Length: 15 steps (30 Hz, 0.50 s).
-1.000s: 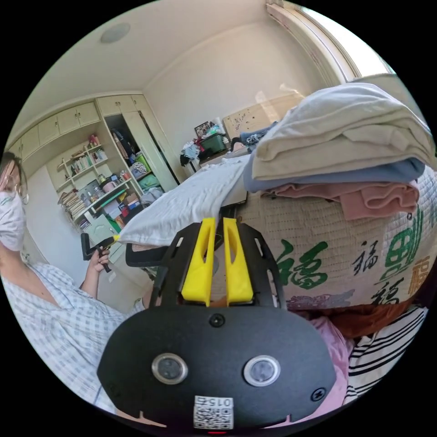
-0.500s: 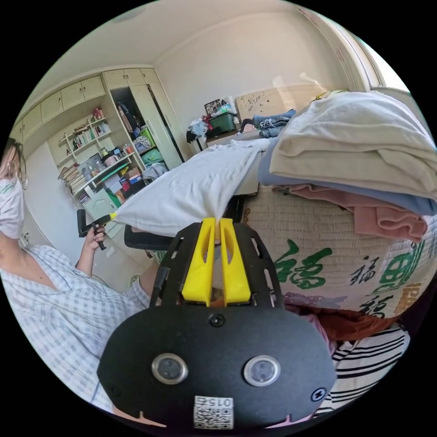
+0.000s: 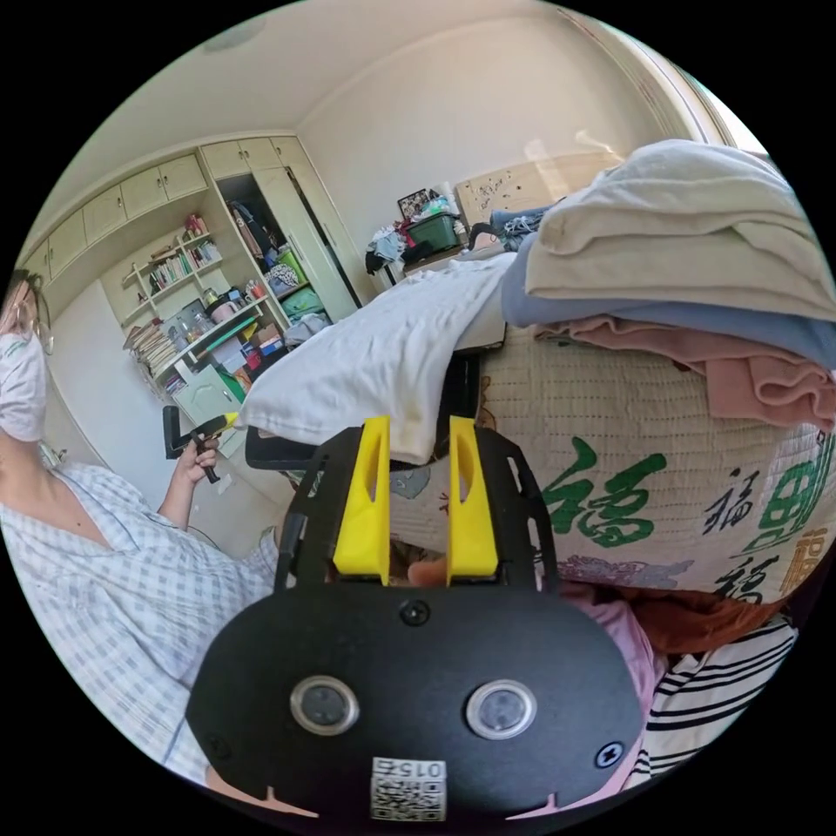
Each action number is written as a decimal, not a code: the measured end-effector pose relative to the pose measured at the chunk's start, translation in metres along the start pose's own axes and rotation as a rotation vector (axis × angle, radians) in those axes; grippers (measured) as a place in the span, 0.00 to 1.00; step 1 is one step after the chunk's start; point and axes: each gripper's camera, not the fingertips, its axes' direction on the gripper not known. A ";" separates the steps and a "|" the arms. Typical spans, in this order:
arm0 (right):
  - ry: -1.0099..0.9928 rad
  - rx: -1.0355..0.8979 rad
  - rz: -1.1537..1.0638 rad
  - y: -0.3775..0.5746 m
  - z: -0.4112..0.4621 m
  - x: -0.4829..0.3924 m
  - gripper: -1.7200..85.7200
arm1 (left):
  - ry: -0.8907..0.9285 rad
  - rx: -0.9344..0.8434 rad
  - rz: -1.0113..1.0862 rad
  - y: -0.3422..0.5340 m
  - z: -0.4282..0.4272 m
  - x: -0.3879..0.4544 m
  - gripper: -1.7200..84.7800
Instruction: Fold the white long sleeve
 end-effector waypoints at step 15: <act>0.063 -0.003 0.017 0.032 0.046 -0.022 0.02 | -0.164 -0.041 0.073 -0.011 -0.018 0.065 0.03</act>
